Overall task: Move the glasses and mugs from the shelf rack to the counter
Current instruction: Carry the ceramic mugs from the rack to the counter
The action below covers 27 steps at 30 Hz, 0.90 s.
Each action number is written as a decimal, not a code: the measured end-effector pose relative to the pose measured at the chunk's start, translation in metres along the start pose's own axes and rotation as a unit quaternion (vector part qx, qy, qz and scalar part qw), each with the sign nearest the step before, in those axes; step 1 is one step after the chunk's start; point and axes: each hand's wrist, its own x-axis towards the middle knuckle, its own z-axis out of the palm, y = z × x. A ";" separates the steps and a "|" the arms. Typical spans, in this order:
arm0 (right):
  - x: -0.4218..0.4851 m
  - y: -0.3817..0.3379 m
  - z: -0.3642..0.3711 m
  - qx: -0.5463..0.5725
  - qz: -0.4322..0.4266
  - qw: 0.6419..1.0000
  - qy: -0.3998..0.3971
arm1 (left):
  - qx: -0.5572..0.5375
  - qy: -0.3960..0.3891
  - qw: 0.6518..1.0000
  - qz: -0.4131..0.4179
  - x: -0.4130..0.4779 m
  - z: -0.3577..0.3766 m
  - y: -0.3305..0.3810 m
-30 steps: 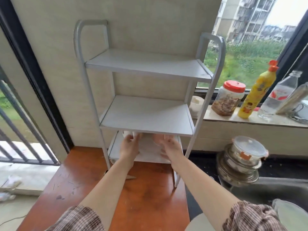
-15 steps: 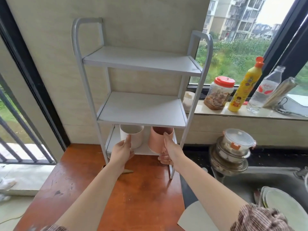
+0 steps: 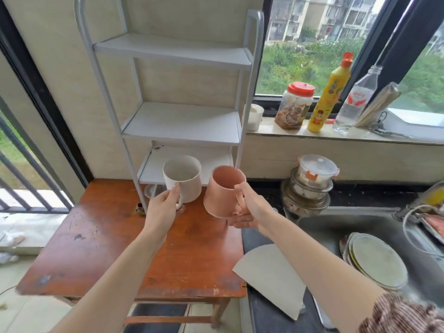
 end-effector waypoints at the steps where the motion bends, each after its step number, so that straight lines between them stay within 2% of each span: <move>1: -0.010 0.007 -0.009 -0.004 -0.004 1.000 0.000 | 0.011 -0.004 1.000 0.004 -0.012 0.006 -0.001; 7: -0.067 0.071 -0.078 0.031 -0.008 0.999 0.019 | 0.075 -0.053 0.996 -0.005 -0.094 0.061 -0.014; 10: -0.100 0.116 -0.123 0.063 0.000 0.997 0.040 | 0.058 -0.085 0.994 -0.022 -0.146 0.093 -0.026; 17: -0.194 0.229 -0.232 0.120 0.029 0.984 0.125 | 0.073 -0.193 0.976 -0.076 -0.252 0.193 -0.065; 19: -0.222 0.258 -0.264 0.137 0.043 0.977 0.158 | 0.103 -0.246 0.961 -0.069 -0.279 0.224 -0.077; 22: -0.264 0.298 -0.308 0.166 0.068 0.962 0.208 | 0.086 -0.291 0.947 -0.107 -0.319 0.272 -0.086; 27: -0.326 0.357 -0.369 0.222 0.101 0.922 0.302 | 0.101 -0.379 0.913 -0.115 -0.386 0.356 -0.105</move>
